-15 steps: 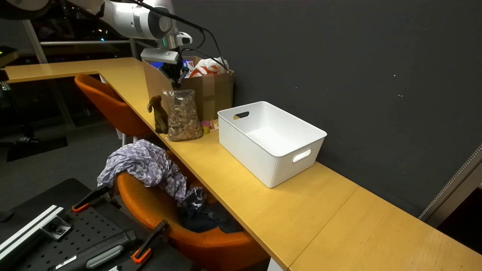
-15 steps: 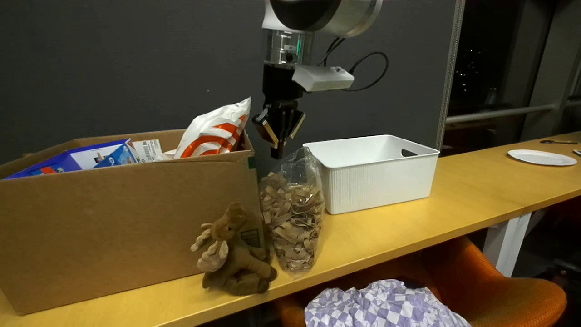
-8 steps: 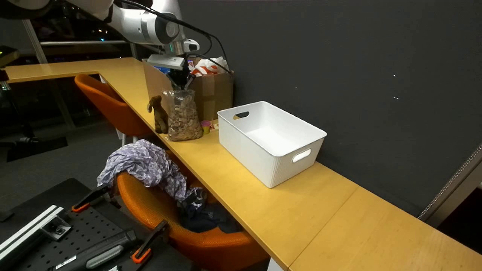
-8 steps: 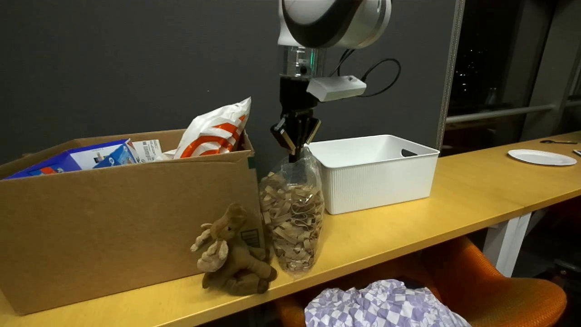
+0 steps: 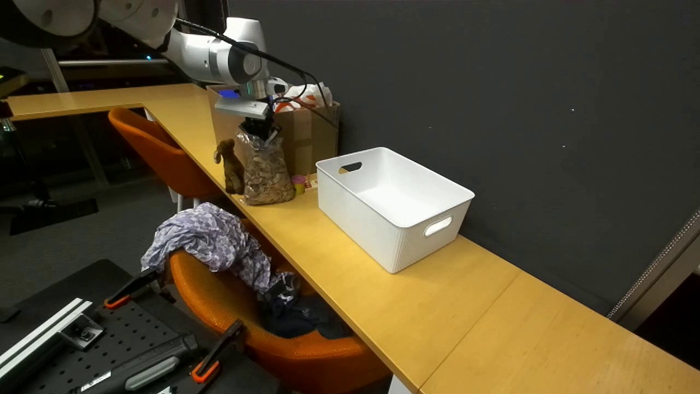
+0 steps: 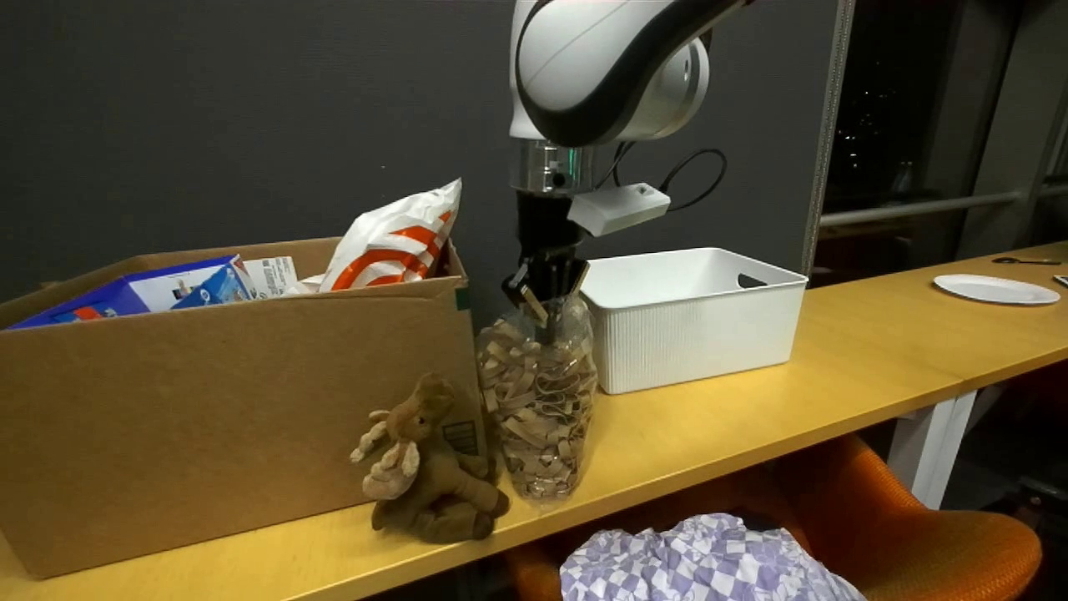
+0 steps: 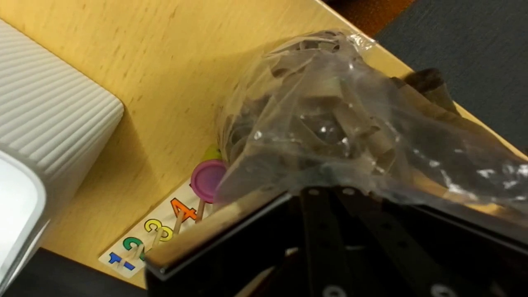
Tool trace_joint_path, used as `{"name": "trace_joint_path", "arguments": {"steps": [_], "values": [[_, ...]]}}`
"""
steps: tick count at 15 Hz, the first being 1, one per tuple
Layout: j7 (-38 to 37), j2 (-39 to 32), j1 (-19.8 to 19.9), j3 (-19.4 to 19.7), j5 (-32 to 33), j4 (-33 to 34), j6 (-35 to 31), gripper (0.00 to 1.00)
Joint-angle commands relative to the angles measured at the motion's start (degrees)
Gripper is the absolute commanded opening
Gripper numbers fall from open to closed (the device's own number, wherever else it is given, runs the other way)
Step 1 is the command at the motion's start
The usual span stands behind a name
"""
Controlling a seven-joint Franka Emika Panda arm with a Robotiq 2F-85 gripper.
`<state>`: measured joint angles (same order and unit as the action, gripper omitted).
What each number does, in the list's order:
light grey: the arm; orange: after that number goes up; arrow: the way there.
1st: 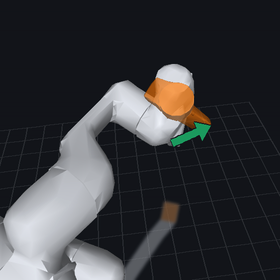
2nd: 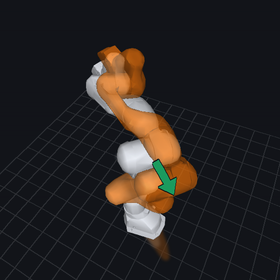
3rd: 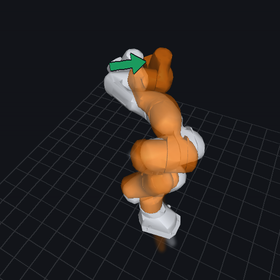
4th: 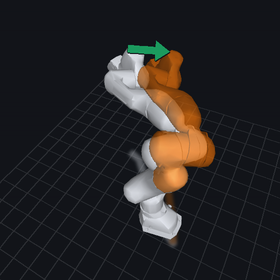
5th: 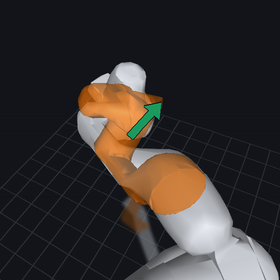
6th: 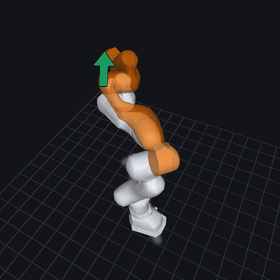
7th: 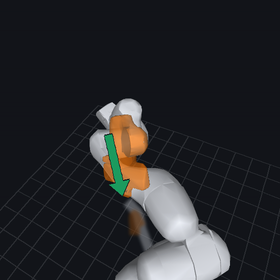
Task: Remove some rubber bands from the plastic and put them on the counter.
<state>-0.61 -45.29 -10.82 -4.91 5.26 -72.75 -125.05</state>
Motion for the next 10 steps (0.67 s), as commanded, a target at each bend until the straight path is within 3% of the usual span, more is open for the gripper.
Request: {"name": "trace_joint_path", "arguments": {"steps": [1,10], "values": [[2.3,-0.4,-0.2,-0.9,-0.7,0.8,-0.3,0.0],[5.1,-2.6,0.7,-1.3,-1.0,1.4,-1.7,0.0]]}}
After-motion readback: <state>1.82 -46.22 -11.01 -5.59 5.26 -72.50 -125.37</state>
